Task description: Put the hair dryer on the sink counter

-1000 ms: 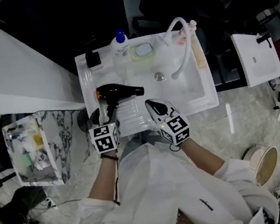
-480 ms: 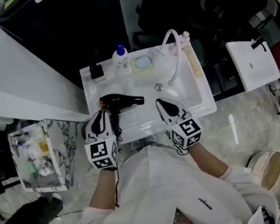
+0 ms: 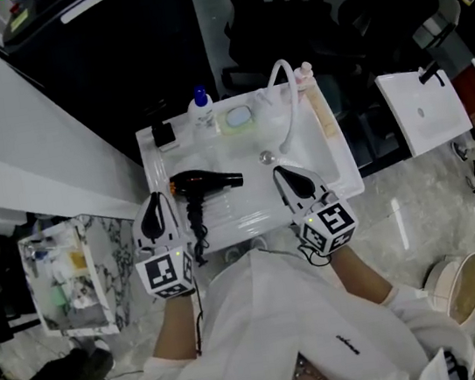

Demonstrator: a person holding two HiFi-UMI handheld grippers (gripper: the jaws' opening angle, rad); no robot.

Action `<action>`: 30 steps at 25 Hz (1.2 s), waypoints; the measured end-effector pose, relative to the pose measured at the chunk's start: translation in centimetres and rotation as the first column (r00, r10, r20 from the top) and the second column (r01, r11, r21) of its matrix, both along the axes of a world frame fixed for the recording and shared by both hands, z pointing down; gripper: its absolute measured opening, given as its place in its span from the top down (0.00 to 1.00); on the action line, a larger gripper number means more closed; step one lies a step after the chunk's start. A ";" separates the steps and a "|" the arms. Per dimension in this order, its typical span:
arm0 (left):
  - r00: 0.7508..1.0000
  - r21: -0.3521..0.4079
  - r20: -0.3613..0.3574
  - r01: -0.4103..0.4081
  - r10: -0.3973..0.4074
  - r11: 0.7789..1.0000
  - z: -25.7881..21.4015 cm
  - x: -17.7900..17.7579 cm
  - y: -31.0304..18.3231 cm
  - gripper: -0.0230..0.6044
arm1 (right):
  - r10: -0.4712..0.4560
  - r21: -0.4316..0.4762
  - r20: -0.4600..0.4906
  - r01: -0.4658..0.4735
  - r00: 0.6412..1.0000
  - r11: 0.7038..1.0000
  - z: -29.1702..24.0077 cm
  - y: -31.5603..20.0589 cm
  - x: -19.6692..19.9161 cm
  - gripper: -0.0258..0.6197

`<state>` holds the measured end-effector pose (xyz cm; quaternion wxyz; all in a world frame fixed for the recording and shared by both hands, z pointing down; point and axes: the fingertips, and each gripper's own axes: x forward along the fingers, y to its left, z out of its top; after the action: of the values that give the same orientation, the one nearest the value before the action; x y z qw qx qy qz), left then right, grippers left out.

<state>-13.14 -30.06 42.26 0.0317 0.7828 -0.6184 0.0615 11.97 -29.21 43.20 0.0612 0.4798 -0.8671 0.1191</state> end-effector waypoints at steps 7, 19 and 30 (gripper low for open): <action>1.000 0.031 0.016 0.017 -0.017 0.999 0.4 -1.3 -0.1 0.89 | 0.066 0.048 -0.014 -0.065 0.998 0.997 -1.4 -0.3 2.6 0.93; 0.999 -0.008 0.038 0.007 -0.006 1.000 1.8 -1.1 0.0 0.89 | 0.092 0.043 -0.020 -0.091 0.996 0.995 -1.3 -0.1 3.5 0.93; 1.000 -0.040 0.020 -0.004 0.005 0.999 2.6 -0.4 0.1 0.89 | 0.077 0.033 -0.030 -0.076 0.997 0.997 -0.6 0.4 3.3 0.93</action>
<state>-13.58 -29.94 44.82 0.0411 0.7827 -0.6156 0.0820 15.25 -28.83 42.59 0.0625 0.5155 -0.8487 0.1001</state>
